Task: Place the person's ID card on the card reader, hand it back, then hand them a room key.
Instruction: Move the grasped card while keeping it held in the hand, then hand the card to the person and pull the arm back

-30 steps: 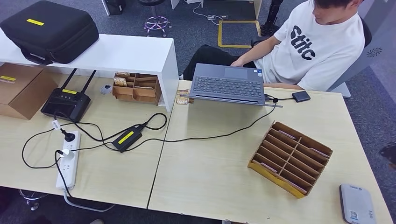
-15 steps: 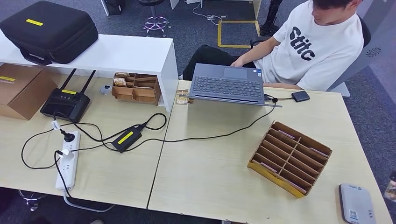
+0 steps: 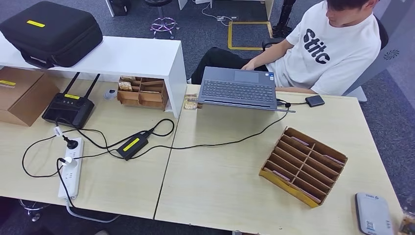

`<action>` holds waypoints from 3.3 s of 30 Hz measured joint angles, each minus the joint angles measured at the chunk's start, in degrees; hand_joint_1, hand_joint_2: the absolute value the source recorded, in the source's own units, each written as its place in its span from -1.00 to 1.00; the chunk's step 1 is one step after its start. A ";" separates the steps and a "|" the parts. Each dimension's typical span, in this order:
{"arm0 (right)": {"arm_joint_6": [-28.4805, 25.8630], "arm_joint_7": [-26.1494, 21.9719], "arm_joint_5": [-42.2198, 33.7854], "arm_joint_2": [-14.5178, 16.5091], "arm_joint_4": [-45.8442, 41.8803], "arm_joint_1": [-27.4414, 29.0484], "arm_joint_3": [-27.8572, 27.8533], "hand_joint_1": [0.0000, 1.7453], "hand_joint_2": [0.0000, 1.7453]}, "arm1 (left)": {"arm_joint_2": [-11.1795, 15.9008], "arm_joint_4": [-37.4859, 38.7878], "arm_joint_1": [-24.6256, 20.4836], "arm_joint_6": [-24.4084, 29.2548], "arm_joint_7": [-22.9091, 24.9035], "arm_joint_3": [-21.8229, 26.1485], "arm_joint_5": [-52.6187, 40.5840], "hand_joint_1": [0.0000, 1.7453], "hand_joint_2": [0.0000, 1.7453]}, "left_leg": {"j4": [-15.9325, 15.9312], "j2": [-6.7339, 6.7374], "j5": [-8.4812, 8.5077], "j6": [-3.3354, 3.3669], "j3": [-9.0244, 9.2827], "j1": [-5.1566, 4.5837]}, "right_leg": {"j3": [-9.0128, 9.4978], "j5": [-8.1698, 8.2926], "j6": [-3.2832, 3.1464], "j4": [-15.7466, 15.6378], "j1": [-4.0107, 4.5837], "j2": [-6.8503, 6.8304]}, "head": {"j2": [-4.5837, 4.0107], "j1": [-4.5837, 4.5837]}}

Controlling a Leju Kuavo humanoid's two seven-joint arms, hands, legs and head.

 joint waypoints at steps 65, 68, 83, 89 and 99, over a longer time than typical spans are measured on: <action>-34.15 2.99 17.41 33.59 -11.40 -39.86 9.81 1.00 1.00 | -0.56 0.21 -1.44 0.35 0.69 -1.25 -3.58 -1.00 1.00 | -0.06 0.59 0.22 -0.21 0.15 0.08 | -0.07 0.16 -0.22 0.28 0.08 0.58 | -0.01 0.01; -35.29 4.05 18.85 37.53 -9.17 -44.38 12.25 1.00 1.00 | -0.58 0.21 -1.47 0.30 0.89 -1.62 -4.02 -1.00 1.00 | -0.06 0.50 0.22 -0.21 0.12 0.09 | -0.08 0.16 -0.22 0.28 0.08 0.52 | 0.00 0.01; -37.03 7.35 25.58 48.94 0.57 -52.45 21.93 1.00 1.00 | -0.86 0.21 -1.44 0.16 1.16 -3.15 -5.08 -1.00 1.00 | -0.05 0.24 0.23 -0.20 0.03 0.08 | -0.09 0.15 -0.21 0.26 0.07 0.25 | 0.00 0.02; -37.43 7.35 25.72 50.34 3.26 -52.56 23.23 1.00 1.00 | -0.88 0.21 -1.39 0.16 1.22 -3.23 -5.20 -1.00 1.00 | -0.04 0.20 0.23 -0.20 0.01 0.07 | -0.09 0.15 -0.21 0.24 0.07 0.22 | 0.00 0.01; -37.43 6.73 26.53 50.71 4.92 -52.62 23.76 -1.00 1.00 | -0.89 0.21 -1.23 0.18 1.31 -3.25 -5.08 -1.00 1.00 | -0.04 0.18 0.23 -0.20 0.01 0.07 | -0.11 0.15 -0.21 0.24 0.07 0.22 | -0.01 0.01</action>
